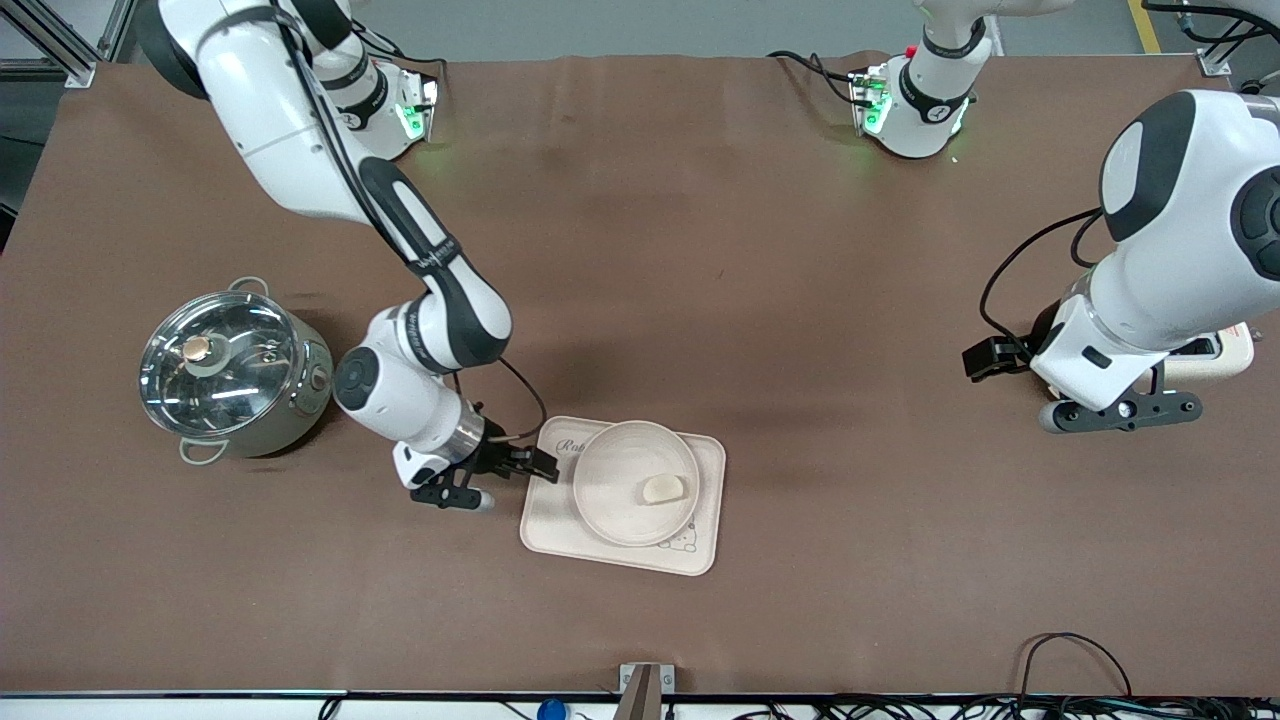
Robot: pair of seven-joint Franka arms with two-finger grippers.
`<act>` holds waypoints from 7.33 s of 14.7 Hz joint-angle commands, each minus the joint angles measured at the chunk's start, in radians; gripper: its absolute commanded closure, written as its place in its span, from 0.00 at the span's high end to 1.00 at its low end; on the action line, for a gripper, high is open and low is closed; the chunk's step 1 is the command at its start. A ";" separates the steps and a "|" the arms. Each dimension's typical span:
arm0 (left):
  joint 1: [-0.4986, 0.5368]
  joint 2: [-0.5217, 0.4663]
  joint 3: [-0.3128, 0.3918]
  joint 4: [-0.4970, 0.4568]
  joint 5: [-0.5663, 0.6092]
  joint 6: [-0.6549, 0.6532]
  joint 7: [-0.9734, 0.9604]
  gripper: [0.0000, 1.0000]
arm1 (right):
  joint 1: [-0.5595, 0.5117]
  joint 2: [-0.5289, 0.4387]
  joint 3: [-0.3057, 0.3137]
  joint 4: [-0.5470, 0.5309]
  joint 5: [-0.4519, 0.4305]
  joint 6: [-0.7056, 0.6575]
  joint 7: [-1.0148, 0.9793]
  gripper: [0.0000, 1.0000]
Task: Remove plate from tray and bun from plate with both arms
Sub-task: 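Reach the right gripper to the white plate rim and grasp it, then lift the plate off the cream tray and set it beside the tray, then withdraw the right gripper while the left gripper reaches over the plate, then grasp the white bun on the plate with the left gripper, then carry the bun toward the toaster and release it on the table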
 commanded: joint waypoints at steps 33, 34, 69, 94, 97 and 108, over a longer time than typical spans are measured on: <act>-0.016 -0.008 -0.006 0.004 -0.015 -0.025 0.001 1.00 | 0.049 -0.205 0.372 -0.654 0.067 0.621 -0.026 0.02; -0.016 -0.008 -0.006 0.004 -0.015 -0.025 0.001 1.00 | 0.052 -0.204 0.372 -0.656 0.077 0.621 -0.026 0.03; -0.465 0.291 -0.008 -0.283 -0.089 0.498 -1.017 0.97 | -0.360 -0.763 -0.149 0.018 -0.424 -1.080 -0.236 1.00; -0.464 0.340 -0.023 -0.265 -0.127 0.535 -1.037 0.00 | -0.360 -0.877 -0.148 -0.065 -0.442 -1.061 -0.248 1.00; -0.445 0.289 -0.020 -0.219 -0.127 0.454 -1.034 0.00 | -0.359 -0.877 -0.149 -0.048 -0.450 -1.060 -0.241 1.00; -0.090 0.297 -0.006 -0.125 -0.007 0.340 -0.714 0.02 | -0.346 -0.879 -0.142 -0.025 -0.461 -1.111 -0.234 1.00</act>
